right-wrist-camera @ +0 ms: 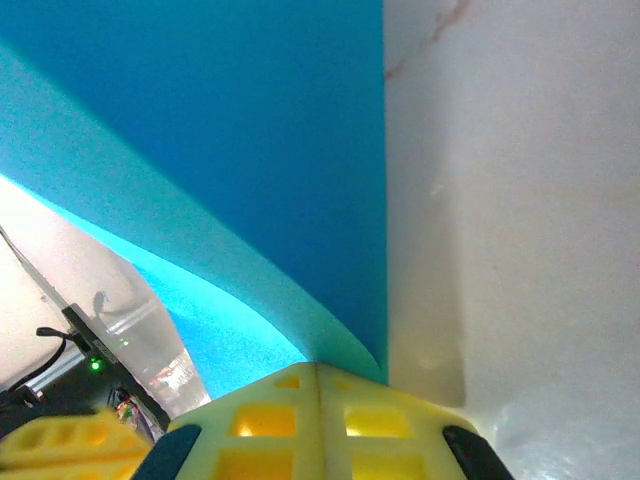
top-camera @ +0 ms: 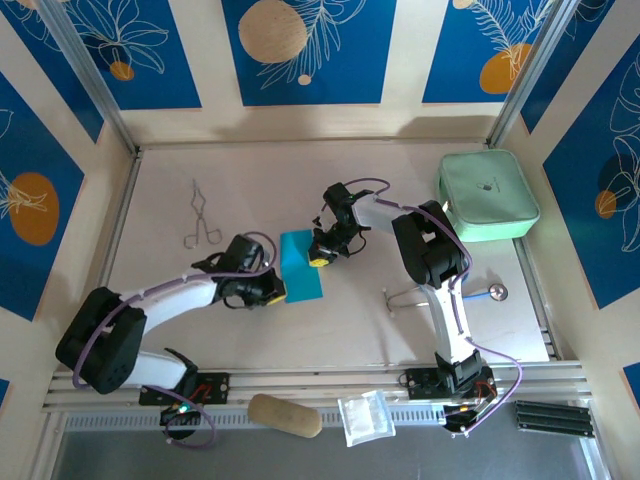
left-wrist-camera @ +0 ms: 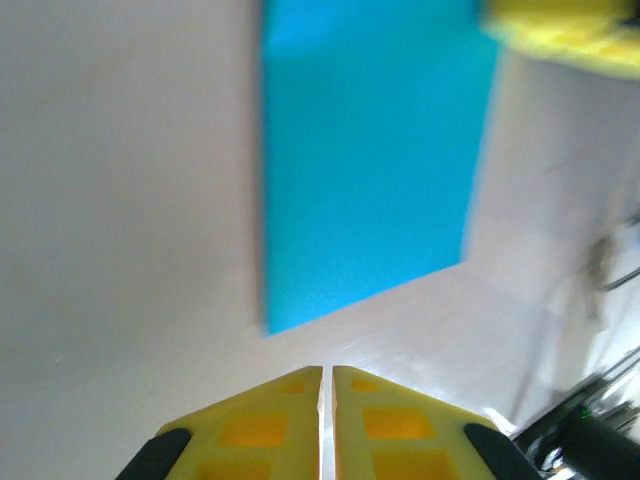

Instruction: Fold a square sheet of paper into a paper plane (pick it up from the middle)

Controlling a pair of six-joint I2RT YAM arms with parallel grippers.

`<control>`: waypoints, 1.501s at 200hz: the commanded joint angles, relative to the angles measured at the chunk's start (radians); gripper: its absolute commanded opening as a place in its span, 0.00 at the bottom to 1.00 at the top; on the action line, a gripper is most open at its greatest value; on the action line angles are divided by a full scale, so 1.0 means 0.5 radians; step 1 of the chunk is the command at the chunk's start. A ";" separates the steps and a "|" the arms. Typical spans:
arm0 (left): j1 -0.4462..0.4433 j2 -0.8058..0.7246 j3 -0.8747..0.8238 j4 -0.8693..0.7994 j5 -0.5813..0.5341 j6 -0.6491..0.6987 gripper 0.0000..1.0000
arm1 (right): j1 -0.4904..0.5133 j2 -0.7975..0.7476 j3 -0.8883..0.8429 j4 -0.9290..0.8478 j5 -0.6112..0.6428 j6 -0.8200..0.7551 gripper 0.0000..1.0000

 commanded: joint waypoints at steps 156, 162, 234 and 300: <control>0.340 0.901 0.213 0.780 -0.084 0.177 0.11 | 0.004 0.322 -0.118 -0.187 0.804 -0.009 0.00; 0.356 0.895 0.192 0.769 -0.112 0.190 0.11 | 0.005 0.324 -0.114 -0.193 0.814 -0.012 0.00; 0.448 0.534 0.159 0.535 -0.104 0.318 0.11 | 0.004 0.322 -0.112 -0.219 0.865 -0.016 0.00; 0.255 0.761 0.372 0.873 0.072 0.155 0.11 | 0.007 0.323 -0.115 -0.212 0.868 -0.012 0.00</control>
